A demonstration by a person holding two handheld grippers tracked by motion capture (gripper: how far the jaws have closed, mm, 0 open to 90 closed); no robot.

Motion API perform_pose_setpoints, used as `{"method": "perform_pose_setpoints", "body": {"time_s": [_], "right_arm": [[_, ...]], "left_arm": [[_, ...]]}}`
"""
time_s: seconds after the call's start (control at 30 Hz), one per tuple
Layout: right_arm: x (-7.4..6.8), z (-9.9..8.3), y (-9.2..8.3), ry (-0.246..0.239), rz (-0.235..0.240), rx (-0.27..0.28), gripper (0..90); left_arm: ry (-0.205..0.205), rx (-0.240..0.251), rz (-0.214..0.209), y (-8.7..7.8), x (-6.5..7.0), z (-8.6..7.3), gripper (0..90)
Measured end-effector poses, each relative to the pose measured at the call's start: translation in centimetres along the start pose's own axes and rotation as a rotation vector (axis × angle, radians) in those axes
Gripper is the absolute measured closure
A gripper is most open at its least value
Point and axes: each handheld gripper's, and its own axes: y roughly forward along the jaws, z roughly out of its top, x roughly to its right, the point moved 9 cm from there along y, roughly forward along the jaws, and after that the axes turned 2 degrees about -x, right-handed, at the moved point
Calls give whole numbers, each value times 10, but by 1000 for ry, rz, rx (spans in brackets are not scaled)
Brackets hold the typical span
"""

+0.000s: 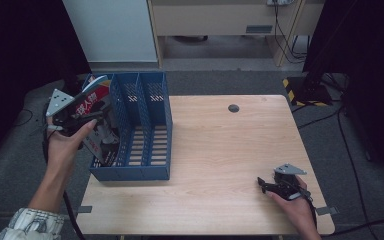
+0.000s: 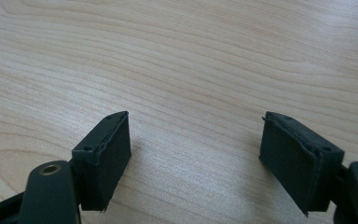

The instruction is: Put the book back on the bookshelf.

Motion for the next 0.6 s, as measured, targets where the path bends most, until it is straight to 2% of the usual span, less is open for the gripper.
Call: {"method": "perform_pose_setpoints", "body": {"time_s": [0.37,0.53,0.6], "right_arm": [[0,0,0,3,1,1,240],[0,0,0,5,0,0,236],[0,0,0,7,-1,0,231]], "left_arm": [[14,-61,-82,22,36,-12,41],[13,-77,-109,30,50,-18,30],[10,-97,-116,33,55,-22,32]]}}
